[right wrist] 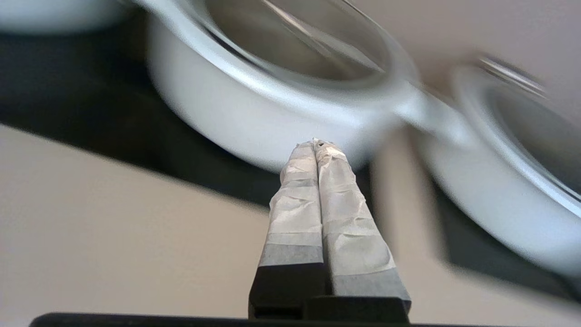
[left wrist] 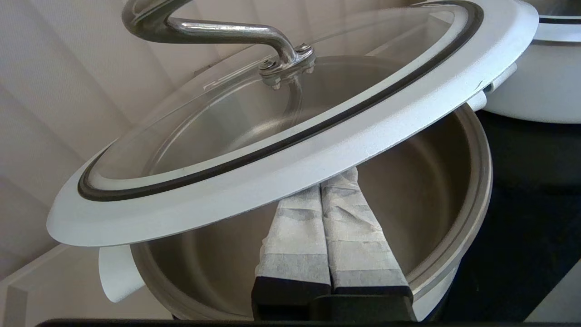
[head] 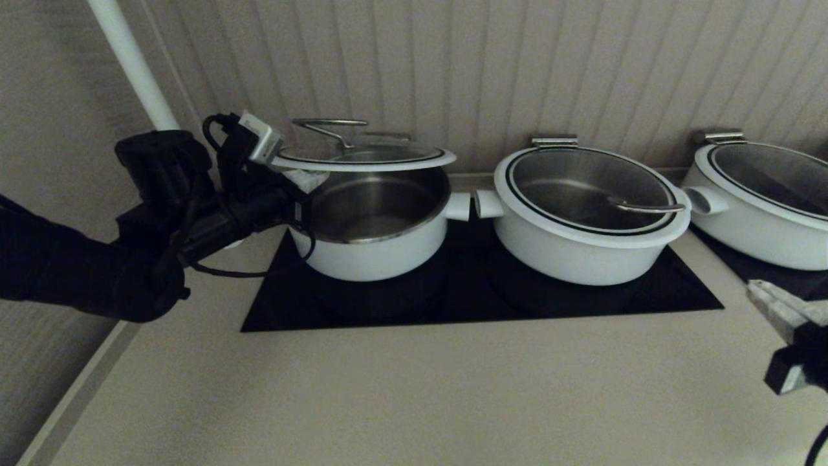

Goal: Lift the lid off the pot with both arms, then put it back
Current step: Open the pot lid completely

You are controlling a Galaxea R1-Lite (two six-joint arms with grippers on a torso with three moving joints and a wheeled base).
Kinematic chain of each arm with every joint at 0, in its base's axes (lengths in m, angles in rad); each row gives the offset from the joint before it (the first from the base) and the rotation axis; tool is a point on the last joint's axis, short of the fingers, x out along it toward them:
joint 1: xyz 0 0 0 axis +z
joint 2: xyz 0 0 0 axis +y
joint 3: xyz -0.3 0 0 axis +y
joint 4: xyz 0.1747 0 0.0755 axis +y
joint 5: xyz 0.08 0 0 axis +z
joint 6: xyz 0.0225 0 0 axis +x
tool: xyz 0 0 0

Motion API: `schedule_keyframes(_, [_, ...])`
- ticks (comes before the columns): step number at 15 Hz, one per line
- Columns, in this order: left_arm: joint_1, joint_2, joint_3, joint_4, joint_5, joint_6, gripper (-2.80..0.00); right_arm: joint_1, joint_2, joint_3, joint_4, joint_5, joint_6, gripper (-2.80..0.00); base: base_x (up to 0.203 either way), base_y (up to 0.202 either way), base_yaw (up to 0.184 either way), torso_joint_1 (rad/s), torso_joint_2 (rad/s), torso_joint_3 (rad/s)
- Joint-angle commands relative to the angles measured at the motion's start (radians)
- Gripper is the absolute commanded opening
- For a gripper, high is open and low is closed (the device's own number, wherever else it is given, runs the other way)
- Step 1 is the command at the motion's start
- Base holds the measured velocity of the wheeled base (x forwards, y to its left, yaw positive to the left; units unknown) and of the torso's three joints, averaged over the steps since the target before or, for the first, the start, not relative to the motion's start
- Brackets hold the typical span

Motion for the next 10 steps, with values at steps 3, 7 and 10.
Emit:
schedule_keyframes(3, [0.000,0.006,-0.003,-0.006,-0.002,0.001,-2.80,-0.094,-0.295,0.040,0.324,-0.063,-0.045,-2.80,0.000,0.000,0.000,0.000,0.00,0.000])
schedule_keyframes(7, [0.000,0.006,-0.003,-0.006,-0.002,0.001,-2.80,-0.098,-0.645,0.042,0.744,-0.016,-0.032,-2.80,0.000,0.000,0.000,0.000,0.00,0.000])
schedule_keyframes(10, [0.000,0.003,-0.003,-0.006,-0.002,0.001,-2.80,-0.093,-0.918,0.025,1.075,0.125,0.013,-2.80,0.000,0.000,0.000,0.000,0.00,0.000])
